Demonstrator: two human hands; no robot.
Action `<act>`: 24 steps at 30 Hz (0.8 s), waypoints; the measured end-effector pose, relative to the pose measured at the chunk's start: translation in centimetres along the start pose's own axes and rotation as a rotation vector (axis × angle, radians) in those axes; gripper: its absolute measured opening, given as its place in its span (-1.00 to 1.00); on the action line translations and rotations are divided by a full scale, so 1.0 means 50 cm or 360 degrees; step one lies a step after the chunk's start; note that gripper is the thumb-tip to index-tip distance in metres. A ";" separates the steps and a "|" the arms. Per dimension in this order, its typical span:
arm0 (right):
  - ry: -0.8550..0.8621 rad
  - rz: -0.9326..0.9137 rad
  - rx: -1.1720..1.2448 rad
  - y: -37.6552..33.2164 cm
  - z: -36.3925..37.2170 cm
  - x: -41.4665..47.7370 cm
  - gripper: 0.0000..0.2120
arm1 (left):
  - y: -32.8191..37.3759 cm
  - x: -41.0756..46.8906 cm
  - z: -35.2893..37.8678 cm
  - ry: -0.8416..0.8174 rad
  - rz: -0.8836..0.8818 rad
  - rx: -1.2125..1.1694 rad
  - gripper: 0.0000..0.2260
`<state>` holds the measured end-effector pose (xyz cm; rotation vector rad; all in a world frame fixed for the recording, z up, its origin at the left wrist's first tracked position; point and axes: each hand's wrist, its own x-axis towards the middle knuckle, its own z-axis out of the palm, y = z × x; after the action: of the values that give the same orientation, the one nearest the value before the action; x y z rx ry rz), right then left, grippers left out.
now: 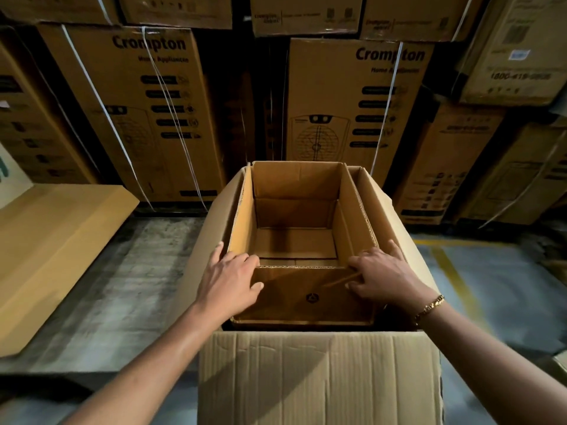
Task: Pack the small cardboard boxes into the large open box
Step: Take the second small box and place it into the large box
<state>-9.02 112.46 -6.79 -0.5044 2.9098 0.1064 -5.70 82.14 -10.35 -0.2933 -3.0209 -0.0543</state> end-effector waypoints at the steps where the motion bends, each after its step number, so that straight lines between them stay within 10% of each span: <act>1: 0.0021 -0.0003 0.0004 -0.005 0.004 -0.012 -0.71 | -0.002 -0.014 0.001 0.0013 -0.0020 -0.0027 -0.63; 13: 0.0353 -0.0037 0.0338 -0.028 0.092 -0.113 -0.28 | -0.008 -0.092 0.062 0.0254 -0.0027 -0.0471 -0.42; 24: 0.0518 0.0060 0.0468 -0.015 0.098 -0.116 -0.34 | -0.002 -0.086 0.052 0.0249 -0.0135 -0.0470 -0.33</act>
<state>-2.54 114.15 -10.50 -0.4516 3.1673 -0.4321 -1.77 81.33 -13.41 -0.1746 -2.8621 -0.5078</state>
